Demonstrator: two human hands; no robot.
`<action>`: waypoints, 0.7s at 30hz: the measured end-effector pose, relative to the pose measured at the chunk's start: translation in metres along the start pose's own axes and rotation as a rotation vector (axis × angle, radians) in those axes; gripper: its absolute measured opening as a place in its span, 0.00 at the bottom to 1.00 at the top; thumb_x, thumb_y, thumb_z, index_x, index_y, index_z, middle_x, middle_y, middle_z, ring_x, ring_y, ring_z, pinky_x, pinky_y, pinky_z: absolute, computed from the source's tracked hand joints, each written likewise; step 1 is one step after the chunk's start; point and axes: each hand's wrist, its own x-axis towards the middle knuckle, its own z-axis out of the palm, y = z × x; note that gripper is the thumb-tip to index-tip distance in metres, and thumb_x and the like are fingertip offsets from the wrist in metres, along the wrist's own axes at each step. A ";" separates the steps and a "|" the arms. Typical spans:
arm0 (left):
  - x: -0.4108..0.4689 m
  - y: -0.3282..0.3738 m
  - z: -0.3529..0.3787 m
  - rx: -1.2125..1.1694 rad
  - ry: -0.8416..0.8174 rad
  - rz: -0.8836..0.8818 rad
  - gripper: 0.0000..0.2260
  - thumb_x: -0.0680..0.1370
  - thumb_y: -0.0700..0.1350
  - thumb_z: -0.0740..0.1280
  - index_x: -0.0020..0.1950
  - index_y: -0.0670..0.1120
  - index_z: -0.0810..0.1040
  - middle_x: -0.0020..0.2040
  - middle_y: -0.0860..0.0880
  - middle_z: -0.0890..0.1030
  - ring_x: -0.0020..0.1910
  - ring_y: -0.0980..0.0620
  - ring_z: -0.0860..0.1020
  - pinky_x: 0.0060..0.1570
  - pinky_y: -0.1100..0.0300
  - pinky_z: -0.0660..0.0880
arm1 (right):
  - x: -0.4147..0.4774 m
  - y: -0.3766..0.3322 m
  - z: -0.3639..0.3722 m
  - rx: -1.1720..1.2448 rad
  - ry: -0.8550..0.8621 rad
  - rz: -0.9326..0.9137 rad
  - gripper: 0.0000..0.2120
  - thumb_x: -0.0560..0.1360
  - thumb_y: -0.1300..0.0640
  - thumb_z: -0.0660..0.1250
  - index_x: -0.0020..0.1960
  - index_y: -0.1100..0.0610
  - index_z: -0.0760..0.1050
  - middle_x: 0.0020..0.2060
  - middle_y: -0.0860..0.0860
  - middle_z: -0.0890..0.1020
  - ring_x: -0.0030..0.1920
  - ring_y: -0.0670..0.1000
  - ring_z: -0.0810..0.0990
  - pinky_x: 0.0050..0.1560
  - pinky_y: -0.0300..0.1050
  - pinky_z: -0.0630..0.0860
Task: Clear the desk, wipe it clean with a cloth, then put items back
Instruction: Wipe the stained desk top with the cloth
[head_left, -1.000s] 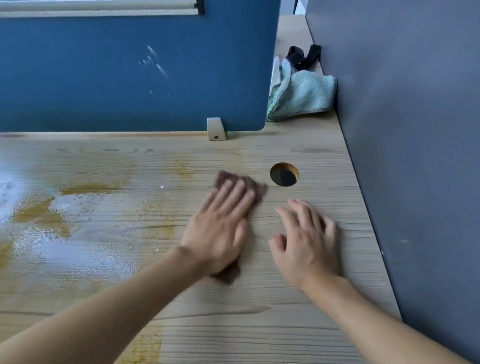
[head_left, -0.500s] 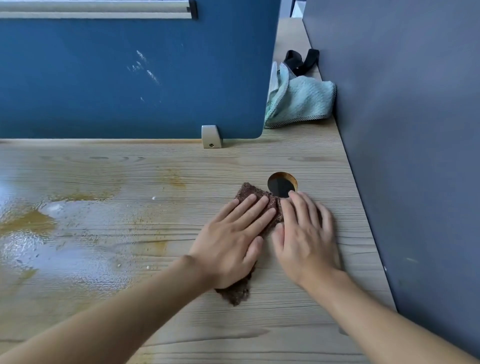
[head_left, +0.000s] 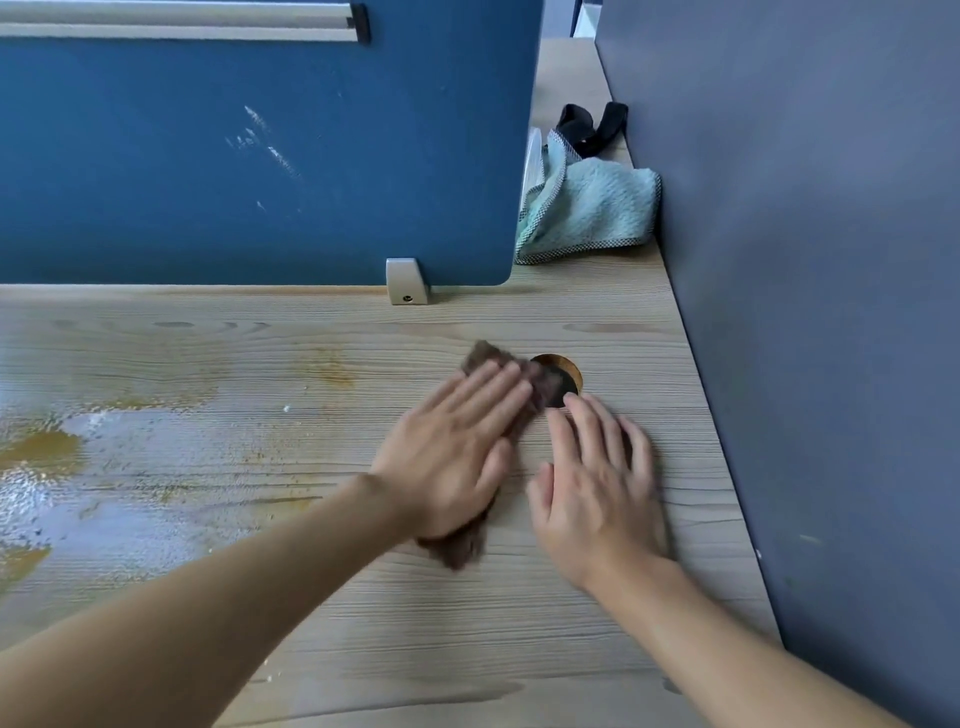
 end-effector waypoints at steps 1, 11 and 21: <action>0.014 -0.006 -0.002 0.006 0.030 -0.102 0.29 0.81 0.56 0.41 0.82 0.50 0.49 0.82 0.51 0.48 0.80 0.54 0.43 0.79 0.55 0.43 | 0.000 0.000 0.000 -0.002 -0.001 -0.001 0.26 0.76 0.50 0.53 0.70 0.58 0.70 0.71 0.57 0.71 0.74 0.56 0.65 0.74 0.59 0.58; -0.019 -0.003 -0.002 -0.010 -0.048 0.068 0.28 0.82 0.58 0.44 0.82 0.52 0.48 0.81 0.53 0.45 0.80 0.55 0.40 0.78 0.55 0.41 | 0.000 -0.001 0.000 -0.007 -0.008 0.005 0.26 0.75 0.49 0.52 0.69 0.58 0.71 0.71 0.57 0.72 0.74 0.57 0.66 0.74 0.60 0.59; -0.017 0.001 -0.003 0.004 0.064 -0.132 0.28 0.82 0.57 0.44 0.82 0.51 0.51 0.82 0.51 0.48 0.80 0.53 0.42 0.78 0.55 0.41 | 0.000 0.001 0.002 0.006 0.045 0.002 0.26 0.75 0.50 0.53 0.67 0.58 0.73 0.69 0.57 0.74 0.71 0.58 0.69 0.72 0.61 0.62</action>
